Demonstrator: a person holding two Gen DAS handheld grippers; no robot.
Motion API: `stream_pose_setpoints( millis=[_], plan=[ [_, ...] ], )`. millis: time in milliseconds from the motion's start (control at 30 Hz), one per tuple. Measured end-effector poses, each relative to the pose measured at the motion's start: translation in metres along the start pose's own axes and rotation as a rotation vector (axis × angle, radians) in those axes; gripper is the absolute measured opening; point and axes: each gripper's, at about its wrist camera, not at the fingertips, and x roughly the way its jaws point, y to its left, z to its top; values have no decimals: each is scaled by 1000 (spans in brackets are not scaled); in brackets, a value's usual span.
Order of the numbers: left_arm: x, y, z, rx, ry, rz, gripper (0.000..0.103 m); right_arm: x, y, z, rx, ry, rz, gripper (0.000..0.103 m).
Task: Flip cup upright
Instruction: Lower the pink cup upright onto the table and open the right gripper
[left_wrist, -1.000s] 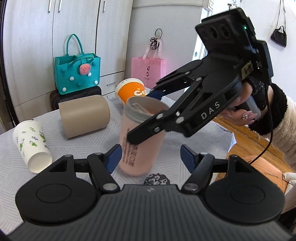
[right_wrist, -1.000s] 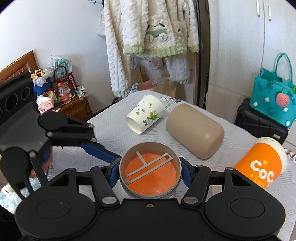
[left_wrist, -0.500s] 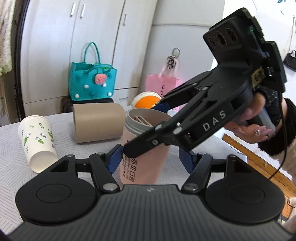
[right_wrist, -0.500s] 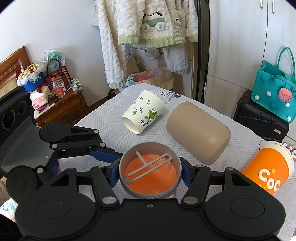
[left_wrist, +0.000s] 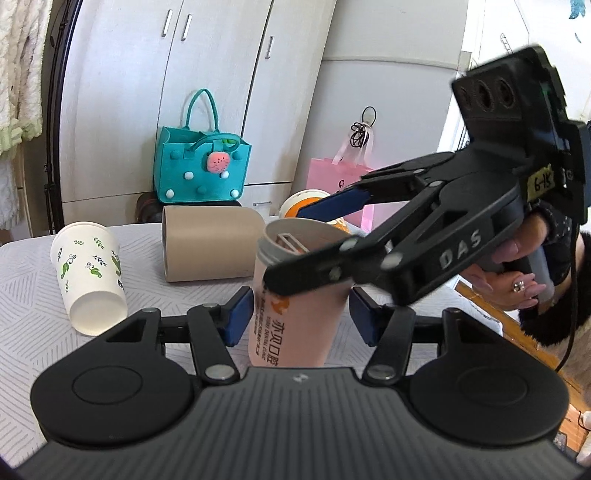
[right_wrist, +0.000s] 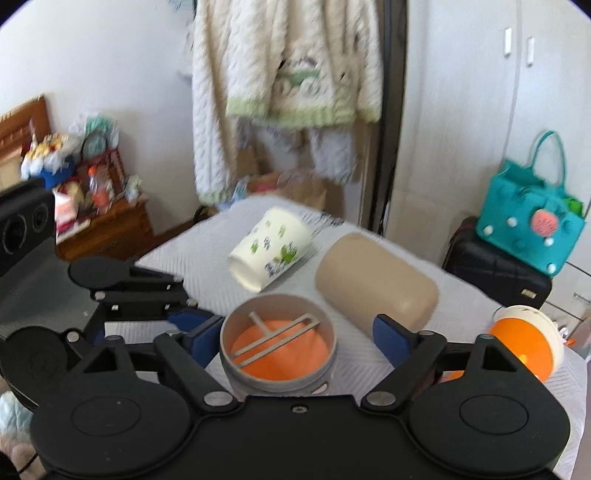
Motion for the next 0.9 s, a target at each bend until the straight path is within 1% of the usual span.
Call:
stream_pose_setpoints(
  millis=[133,233,333,467,700,800,833,900],
  plan=[
    [-7,-6,1,8,-10,-2,61,-24,-2,-13,40,-121,-21,91],
    [-12,-9,2,8,-17,4,61,-37,3,-24,32,-184,-41,92],
    [-13,-11,3,-2,-17,17,61,-41,8,-32,30,-220,-74,92],
    [-13,-15,2,4,-22,32,61,-48,7,-36,52,-254,-49,92],
    [-29,-24,4,-1,-33,45,61,-77,17,-48,71,-336,-96,92],
    [-43,-29,6,-16,-31,72,61,-93,28,-58,73,-383,-139,92],
    [-47,-32,6,-16,-26,93,62,-99,33,-61,72,-400,-154,92],
    [-53,-37,7,-27,17,158,62,-109,40,-66,70,-427,-178,92]
  ],
)
